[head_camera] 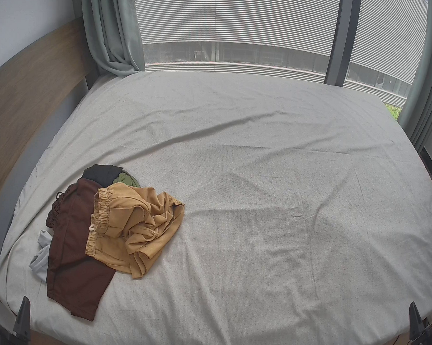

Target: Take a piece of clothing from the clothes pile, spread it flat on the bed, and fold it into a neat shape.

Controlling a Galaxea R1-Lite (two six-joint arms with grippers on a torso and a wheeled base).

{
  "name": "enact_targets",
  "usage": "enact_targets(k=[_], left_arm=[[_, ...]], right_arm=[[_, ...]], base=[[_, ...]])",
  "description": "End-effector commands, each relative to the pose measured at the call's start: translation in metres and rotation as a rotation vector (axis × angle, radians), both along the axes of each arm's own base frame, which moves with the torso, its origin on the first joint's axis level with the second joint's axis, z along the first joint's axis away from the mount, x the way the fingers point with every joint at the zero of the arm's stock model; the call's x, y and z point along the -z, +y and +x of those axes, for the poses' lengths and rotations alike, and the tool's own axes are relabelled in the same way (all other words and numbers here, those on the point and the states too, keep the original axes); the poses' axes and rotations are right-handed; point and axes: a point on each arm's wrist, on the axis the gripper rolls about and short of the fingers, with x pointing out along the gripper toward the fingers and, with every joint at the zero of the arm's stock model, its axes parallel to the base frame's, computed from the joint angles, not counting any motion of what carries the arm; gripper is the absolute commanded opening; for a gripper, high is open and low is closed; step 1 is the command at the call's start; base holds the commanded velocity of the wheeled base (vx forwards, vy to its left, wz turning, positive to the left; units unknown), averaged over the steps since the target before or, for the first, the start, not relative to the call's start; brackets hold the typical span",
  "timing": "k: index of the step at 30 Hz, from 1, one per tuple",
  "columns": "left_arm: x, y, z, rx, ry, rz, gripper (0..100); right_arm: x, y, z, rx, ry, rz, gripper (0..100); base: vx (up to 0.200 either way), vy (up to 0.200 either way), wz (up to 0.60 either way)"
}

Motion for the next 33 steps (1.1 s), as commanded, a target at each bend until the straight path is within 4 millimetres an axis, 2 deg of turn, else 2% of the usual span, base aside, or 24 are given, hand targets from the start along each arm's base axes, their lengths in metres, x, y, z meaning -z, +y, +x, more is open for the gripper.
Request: enact_targets(k=[1,15,17,19,20,26,33], left_arm=[[0.006,0.0,0.0,0.002,0.006,0.004,100],[0.005,0.0,0.0,0.005,0.003,0.007,100],[-0.009,0.0,-0.003,0.002,-0.062,-0.003,100],[-0.034,0.0,-0.01,0.004,-0.125,-0.002,100],[-0.038,0.0,-0.01,0.004,-0.125,-0.003,100],[-0.041,0.0,-0.001,0.086,-0.047,-0.003,100],[-0.065,-0.001,0.014,0.152,0.025,-0.067,100]], right_arm=[[0.005,0.0,0.0,0.0,0.0,0.0,100],[0.005,0.0,0.0,0.0,0.0,0.0,100],[0.005,0.0,0.0,0.0,0.0,0.0,100],[0.005,0.0,0.0,0.0,0.0,0.0,100],[0.005,0.0,0.0,0.0,0.0,0.0,100],[0.005,0.0,0.0,0.0,0.0,0.0,100],[0.005,0.0,0.0,0.0,0.0,0.0,100]], base=[[0.0,0.0,0.0],[0.0,0.0,0.0],[0.0,0.0,0.0],[0.0,0.0,0.0],[0.0,0.0,0.0],[0.0,0.0,0.0],[0.0,0.0,0.0]])
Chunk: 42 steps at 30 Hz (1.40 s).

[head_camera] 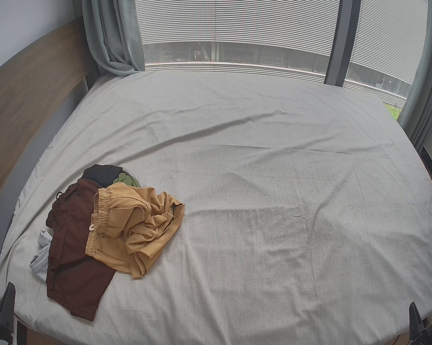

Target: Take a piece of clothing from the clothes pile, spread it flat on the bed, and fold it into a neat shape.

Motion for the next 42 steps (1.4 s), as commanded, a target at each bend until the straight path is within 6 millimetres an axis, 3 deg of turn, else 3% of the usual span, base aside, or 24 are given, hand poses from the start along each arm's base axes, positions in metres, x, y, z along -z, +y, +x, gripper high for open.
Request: enact_targets(k=[1,9,21,33,42], left_arm=[[-0.02,-0.001,0.016,0.043,0.075,-0.017,100],[-0.051,-0.005,0.033,0.208,0.112,-0.084,100],[-0.066,-0.014,0.079,0.235,0.256,-0.164,100],[-0.063,-0.02,0.121,0.25,0.345,-0.177,100],[-0.053,-0.006,0.165,0.247,0.397,-0.225,100]], right_arm=[[0.005,0.0,0.0,0.0,0.0,0.0,100],[0.005,0.0,0.0,0.0,0.0,-0.002,100],[0.005,0.0,0.0,0.0,0.0,-0.002,100],[0.005,0.0,0.0,0.0,0.0,-0.002,100],[0.005,0.0,0.0,0.0,0.0,-0.002,100]], base=[[0.0,0.0,0.0],[0.0,0.0,0.0],[0.0,0.0,0.0],[0.0,0.0,0.0],[0.0,0.0,0.0]])
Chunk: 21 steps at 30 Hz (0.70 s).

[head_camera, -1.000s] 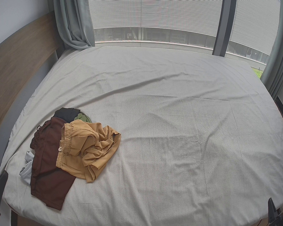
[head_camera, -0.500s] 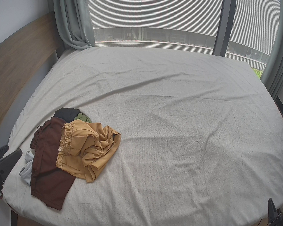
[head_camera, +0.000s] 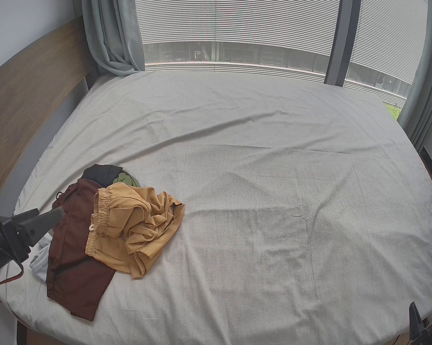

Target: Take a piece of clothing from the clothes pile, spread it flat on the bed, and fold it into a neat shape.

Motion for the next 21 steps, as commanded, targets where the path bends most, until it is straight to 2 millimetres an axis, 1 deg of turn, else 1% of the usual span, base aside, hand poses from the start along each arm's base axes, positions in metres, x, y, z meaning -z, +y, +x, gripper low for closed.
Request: enact_targets(k=[1,8,10,12,14,15,16,17,18,19,21], left_arm=[[0.014,0.011,0.03,-0.024,0.094,-0.019,100],[0.024,0.018,0.047,-0.001,0.15,-0.044,100],[0.029,0.019,0.057,0.01,0.168,-0.045,100],[0.031,0.019,0.062,0.013,0.17,-0.049,100],[0.036,0.02,0.075,0.014,0.176,-0.051,100],[0.037,0.02,0.076,0.014,0.176,-0.051,100],[0.04,0.02,0.082,0.015,0.18,-0.052,100],[0.04,0.02,0.082,0.015,0.18,-0.052,100],[0.046,0.022,0.092,0.015,0.192,-0.053,100],[0.047,0.022,0.093,0.015,0.192,-0.053,100],[0.053,0.022,0.102,0.017,0.207,-0.051,100]], right_arm=[[0.005,0.0,0.0,0.0,0.0,-0.001,100],[0.005,0.0,0.0,0.0,-0.002,-0.001,100],[0.005,0.0,0.0,0.0,-0.002,-0.001,100],[0.005,0.0,0.0,0.0,-0.002,-0.001,100],[0.005,0.0,0.0,0.0,-0.002,-0.001,100],[0.005,0.0,0.0,0.0,-0.002,-0.001,100],[0.005,0.0,0.0,0.0,-0.002,-0.001,100],[0.005,0.0,0.0,0.0,-0.002,-0.001,100],[0.005,0.0,0.0,0.0,-0.002,-0.001,100],[0.005,0.0,0.0,0.0,-0.002,-0.001,100],[0.005,0.0,0.0,0.0,-0.002,-0.001,100]], base=[[0.0,0.0,0.0],[0.0,0.0,0.0],[0.0,0.0,0.0],[0.0,0.0,0.0],[0.0,0.0,0.0],[0.0,0.0,0.0],[0.0,0.0,0.0],[0.0,0.0,0.0],[0.0,0.0,0.0],[0.0,0.0,0.0],[0.0,0.0,0.0]])
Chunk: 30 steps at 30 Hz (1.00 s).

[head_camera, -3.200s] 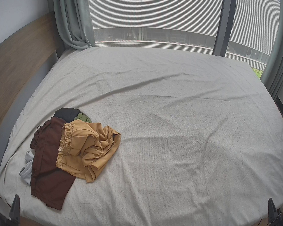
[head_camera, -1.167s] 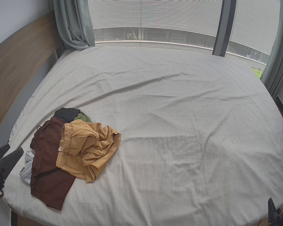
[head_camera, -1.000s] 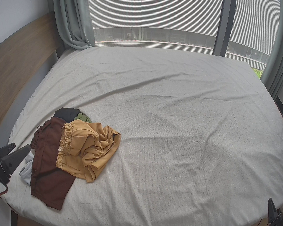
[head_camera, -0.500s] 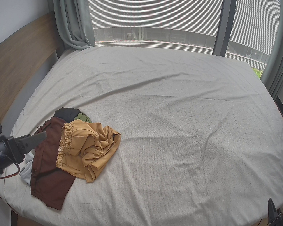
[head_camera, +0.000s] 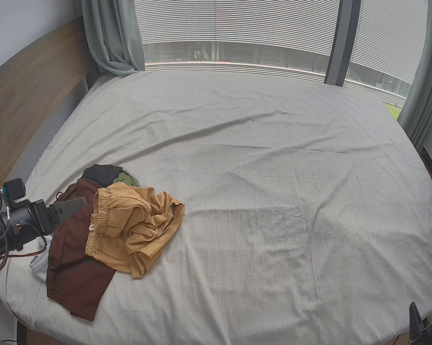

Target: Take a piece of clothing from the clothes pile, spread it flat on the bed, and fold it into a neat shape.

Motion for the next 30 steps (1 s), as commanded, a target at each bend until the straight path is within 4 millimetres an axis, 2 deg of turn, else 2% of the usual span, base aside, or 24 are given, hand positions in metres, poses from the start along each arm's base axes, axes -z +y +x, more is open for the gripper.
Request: enact_targets(k=[1,9,18,30], left_arm=[[0.023,0.002,0.027,0.009,0.082,-0.009,100],[0.034,0.013,0.052,0.031,0.069,-0.033,100],[0.042,0.02,0.066,0.075,0.089,-0.067,100],[0.061,0.026,0.106,0.078,0.115,-0.069,100]], right_arm=[[0.005,0.0,0.0,0.0,0.0,0.0,100],[0.005,0.0,0.0,0.0,0.0,0.0,100],[0.005,0.0,0.0,0.0,0.0,0.0,100],[0.005,0.0,0.0,0.0,0.0,0.002,100]], base=[[0.0,0.0,0.0],[0.0,0.0,0.0],[0.0,0.0,0.0],[0.0,0.0,0.0]])
